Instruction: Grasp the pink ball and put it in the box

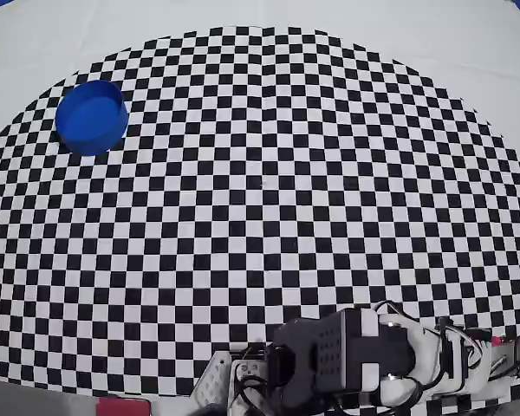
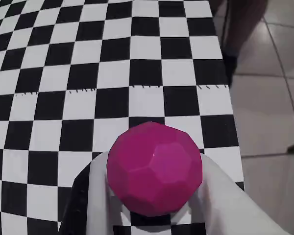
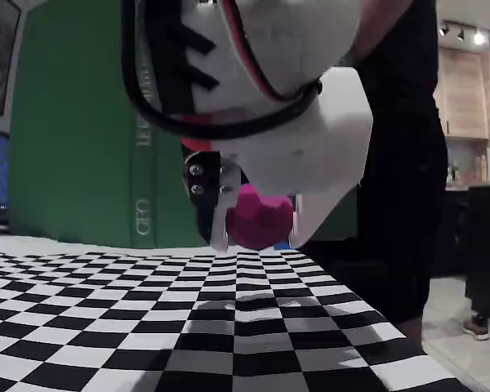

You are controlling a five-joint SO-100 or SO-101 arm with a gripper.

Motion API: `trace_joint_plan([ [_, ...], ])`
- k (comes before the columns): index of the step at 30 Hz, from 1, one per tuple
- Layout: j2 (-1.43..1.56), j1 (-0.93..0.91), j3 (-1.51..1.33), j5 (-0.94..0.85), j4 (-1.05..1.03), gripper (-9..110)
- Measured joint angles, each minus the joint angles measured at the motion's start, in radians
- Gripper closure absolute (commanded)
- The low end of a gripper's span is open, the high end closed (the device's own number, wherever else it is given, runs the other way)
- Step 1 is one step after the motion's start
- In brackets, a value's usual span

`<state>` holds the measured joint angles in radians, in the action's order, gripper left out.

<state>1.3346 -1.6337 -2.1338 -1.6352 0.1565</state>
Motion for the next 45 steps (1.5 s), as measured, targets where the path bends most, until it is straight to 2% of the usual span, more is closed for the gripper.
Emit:
trace_joint_plan([
  [28, 0.272, -0.011, -0.107, 0.000, 0.000, 101],
  [45, 0.284, 0.011, -0.124, 0.000, 0.000, 101],
])
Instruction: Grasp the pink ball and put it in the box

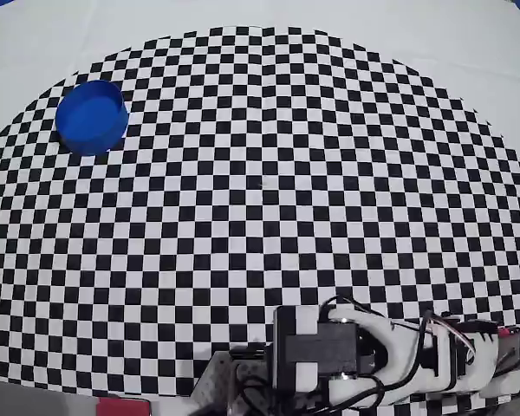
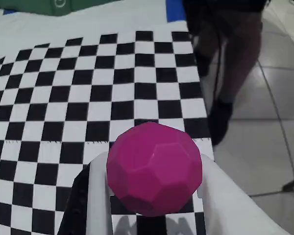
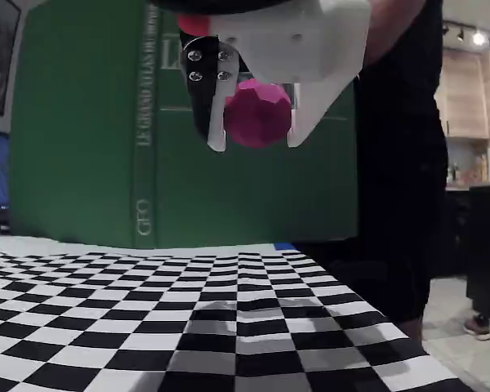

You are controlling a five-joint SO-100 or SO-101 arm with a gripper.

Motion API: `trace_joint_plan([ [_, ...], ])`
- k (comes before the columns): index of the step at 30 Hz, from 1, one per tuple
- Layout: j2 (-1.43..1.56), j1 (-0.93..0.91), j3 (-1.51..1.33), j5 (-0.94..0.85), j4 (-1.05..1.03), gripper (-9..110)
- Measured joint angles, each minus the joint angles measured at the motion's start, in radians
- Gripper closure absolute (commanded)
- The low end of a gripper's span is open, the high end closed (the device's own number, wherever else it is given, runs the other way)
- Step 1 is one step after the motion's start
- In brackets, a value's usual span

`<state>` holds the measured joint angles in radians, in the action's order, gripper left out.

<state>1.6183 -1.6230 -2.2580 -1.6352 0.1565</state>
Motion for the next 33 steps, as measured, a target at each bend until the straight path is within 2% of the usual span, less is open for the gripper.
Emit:
trace_joint_plan([
  [11, 0.000, 0.118, 0.000, 0.000, 0.000, 101],
  [33, 0.035, 0.532, -0.008, 0.000, 0.002, 101],
])
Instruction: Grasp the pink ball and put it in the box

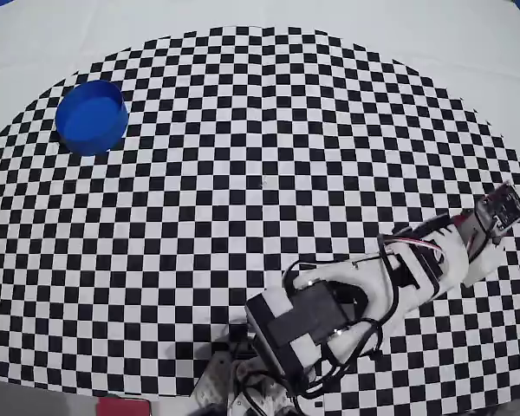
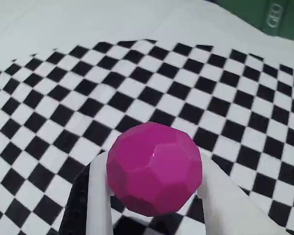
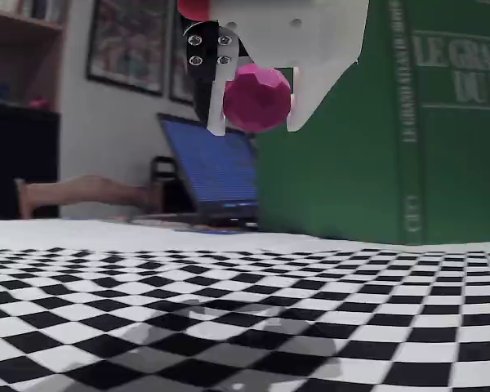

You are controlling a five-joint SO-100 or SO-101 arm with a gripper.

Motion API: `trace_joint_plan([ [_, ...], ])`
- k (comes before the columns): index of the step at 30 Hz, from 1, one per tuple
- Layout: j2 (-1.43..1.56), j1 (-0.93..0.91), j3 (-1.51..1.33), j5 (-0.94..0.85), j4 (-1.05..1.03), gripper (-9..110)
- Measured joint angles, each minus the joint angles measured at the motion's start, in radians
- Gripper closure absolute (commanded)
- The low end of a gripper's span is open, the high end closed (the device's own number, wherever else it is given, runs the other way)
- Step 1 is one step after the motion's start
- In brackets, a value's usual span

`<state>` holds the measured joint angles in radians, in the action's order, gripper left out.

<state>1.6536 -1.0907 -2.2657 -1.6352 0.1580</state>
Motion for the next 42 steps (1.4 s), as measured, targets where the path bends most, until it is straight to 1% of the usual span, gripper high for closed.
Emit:
trace_joint_plan([
  [10, 0.008, 0.144, -0.006, 0.000, 0.000, 101],
  [29, 0.052, 0.502, -0.018, 0.000, 0.005, 101],
  [42, 0.052, 0.710, -0.018, 0.000, 0.005, 101],
])
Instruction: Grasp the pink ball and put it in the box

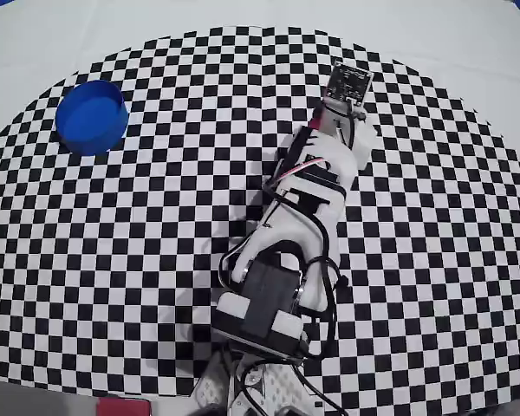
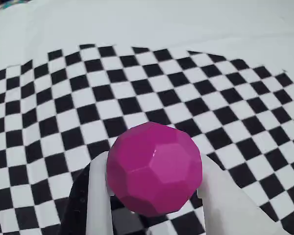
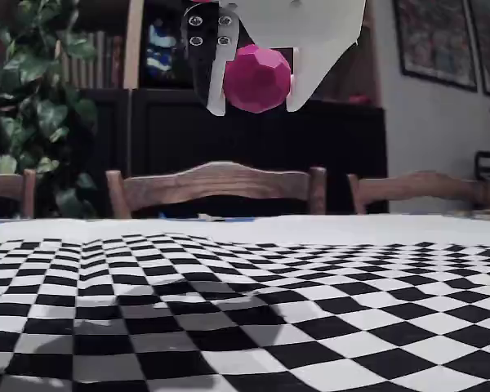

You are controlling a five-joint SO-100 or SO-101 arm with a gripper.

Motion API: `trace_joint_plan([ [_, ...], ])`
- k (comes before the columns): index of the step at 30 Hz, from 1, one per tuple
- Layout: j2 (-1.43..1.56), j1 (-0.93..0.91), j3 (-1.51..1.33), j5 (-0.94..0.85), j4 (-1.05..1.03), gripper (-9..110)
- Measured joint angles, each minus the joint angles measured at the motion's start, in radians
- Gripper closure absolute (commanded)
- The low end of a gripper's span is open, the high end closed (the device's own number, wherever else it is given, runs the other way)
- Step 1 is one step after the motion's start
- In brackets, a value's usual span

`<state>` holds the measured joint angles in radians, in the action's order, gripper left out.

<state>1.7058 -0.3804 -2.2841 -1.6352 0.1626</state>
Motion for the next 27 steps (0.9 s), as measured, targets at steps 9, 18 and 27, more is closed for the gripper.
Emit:
trace_joint_plan([
  [9, 0.000, 0.092, 0.000, 0.000, 0.000, 101],
  [18, 0.000, 0.221, 0.000, 0.002, 0.000, 101],
  [27, 0.000, 0.311, -0.002, 0.002, -0.020, 101],
])
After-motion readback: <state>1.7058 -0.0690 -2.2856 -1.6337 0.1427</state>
